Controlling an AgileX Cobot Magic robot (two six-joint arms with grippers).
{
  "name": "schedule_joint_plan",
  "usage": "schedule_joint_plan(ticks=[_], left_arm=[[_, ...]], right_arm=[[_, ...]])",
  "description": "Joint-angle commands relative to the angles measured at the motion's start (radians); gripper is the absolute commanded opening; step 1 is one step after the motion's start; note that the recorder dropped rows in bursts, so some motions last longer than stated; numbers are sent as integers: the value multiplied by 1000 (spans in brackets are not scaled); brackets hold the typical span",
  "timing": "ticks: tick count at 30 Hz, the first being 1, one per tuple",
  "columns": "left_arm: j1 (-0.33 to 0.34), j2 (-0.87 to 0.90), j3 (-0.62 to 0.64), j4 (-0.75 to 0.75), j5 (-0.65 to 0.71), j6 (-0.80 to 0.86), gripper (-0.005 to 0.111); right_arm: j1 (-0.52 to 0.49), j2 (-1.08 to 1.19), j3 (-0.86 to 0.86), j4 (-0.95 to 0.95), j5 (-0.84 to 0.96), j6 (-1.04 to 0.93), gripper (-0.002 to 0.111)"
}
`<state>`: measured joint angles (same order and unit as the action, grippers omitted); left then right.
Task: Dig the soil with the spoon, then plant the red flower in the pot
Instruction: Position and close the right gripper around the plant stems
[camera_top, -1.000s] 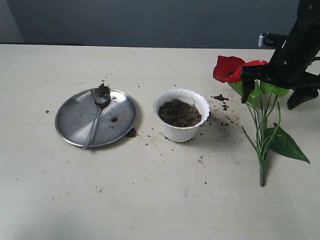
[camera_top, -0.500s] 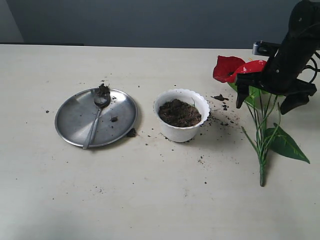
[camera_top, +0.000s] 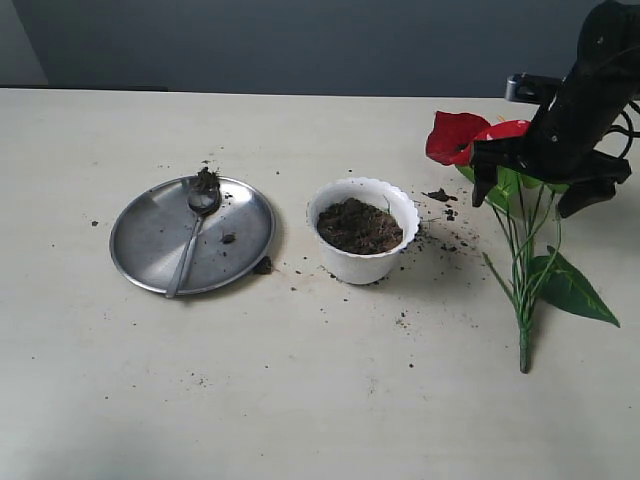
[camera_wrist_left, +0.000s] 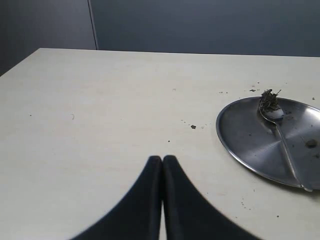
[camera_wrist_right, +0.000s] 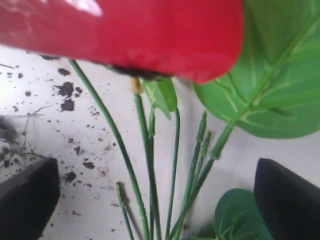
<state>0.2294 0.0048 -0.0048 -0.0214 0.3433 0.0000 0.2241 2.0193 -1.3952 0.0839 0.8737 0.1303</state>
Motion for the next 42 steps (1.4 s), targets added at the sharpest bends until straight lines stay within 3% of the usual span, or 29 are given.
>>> schedule_joint_plan(ticks=[1,42], left_arm=[[-3,-5,5,0,-9,0,0],[-3,-5,5,0,-9,0,0]], right_arm=[[-4,-2,2,-6,-21,-68,103],[-4,55,5,27,-3,-139,103]])
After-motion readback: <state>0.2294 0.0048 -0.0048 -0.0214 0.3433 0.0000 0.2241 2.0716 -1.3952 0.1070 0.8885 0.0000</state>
